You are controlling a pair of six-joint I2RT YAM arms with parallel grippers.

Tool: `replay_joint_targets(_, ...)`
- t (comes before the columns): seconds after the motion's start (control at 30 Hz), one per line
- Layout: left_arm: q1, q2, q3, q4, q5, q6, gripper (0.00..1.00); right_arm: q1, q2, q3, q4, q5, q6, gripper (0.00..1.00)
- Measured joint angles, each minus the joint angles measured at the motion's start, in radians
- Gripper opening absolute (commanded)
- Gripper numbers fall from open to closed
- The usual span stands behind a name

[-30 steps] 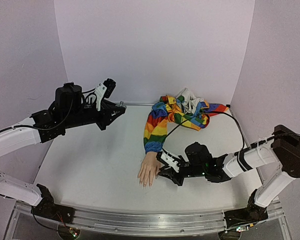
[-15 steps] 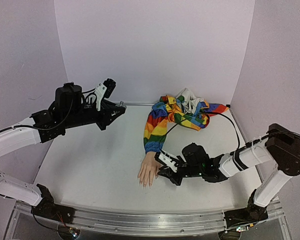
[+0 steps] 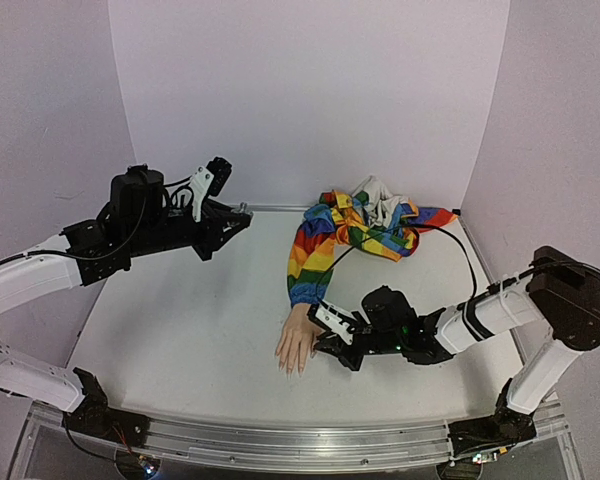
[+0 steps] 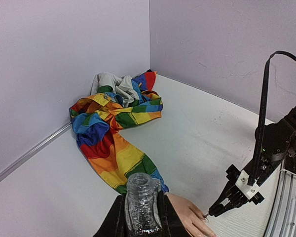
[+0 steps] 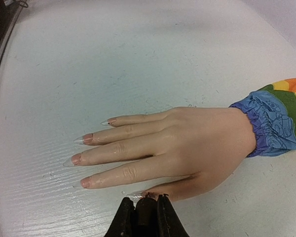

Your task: Paint the nails

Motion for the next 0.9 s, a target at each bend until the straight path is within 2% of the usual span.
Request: replay_joint_targets(0.9, 0.0, 0.0, 0.0, 0.0, 0.0, 0.02, 0.0, 0.001, 0.026, 0.011, -0.014, -0.014, -0.002, 0.0)
